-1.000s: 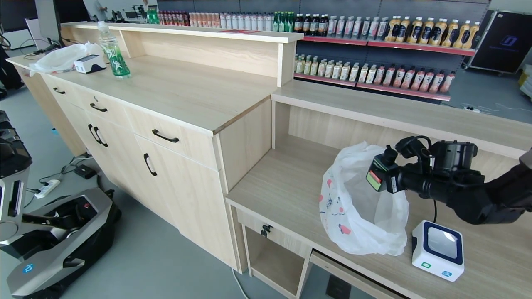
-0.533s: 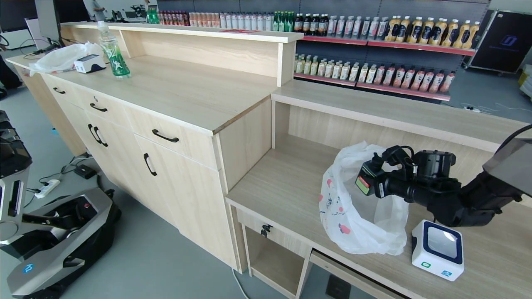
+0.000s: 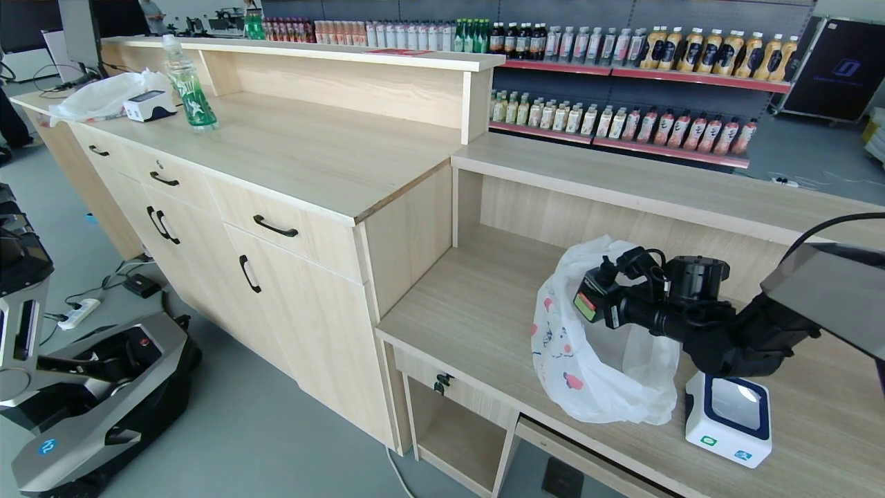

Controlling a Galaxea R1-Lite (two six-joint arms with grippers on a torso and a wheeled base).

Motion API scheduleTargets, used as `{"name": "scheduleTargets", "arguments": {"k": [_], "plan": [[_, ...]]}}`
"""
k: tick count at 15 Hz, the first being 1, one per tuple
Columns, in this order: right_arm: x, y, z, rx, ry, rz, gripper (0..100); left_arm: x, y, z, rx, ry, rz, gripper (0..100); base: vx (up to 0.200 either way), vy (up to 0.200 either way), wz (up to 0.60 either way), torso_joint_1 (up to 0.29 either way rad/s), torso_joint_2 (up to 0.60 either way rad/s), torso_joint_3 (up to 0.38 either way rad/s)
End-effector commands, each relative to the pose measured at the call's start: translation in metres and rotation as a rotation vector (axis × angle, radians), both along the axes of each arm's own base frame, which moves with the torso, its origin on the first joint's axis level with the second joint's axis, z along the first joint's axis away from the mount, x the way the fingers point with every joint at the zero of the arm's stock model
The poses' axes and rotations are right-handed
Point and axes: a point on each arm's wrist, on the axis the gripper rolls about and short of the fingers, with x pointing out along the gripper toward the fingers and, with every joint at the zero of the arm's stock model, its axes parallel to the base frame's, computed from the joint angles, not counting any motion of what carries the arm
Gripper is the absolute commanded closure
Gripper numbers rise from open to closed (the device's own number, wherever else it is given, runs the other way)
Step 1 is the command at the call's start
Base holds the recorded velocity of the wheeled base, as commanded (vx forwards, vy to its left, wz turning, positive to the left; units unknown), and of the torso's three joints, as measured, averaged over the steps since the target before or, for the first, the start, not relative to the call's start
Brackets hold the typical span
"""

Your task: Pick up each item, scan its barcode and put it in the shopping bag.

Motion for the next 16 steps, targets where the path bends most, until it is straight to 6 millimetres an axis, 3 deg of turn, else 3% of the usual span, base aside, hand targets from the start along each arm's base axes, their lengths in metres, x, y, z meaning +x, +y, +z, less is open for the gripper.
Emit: {"name": "scheduleTargets", "arguments": {"k": [1,5,16], "plan": [[0.003,0.002,-0.014,0.001,0.021,0.006,100,0.000,0.000,0.000,-0.001,0.000,0.001,0,0.000,0.000,0.00,0.000,0.00,0.000],[0.012,0.008,-0.018,0.010,0.003,0.059,100,0.000,0.000,0.000,-0.001,0.000,0.001,0,0.000,0.000,0.00,0.000,0.00,0.000],[0.011,0.009,-0.026,0.007,0.022,0.063,100,0.000,0.000,0.000,-0.001,0.000,0.001,0,0.000,0.000,0.00,0.000,0.00,0.000]]}}
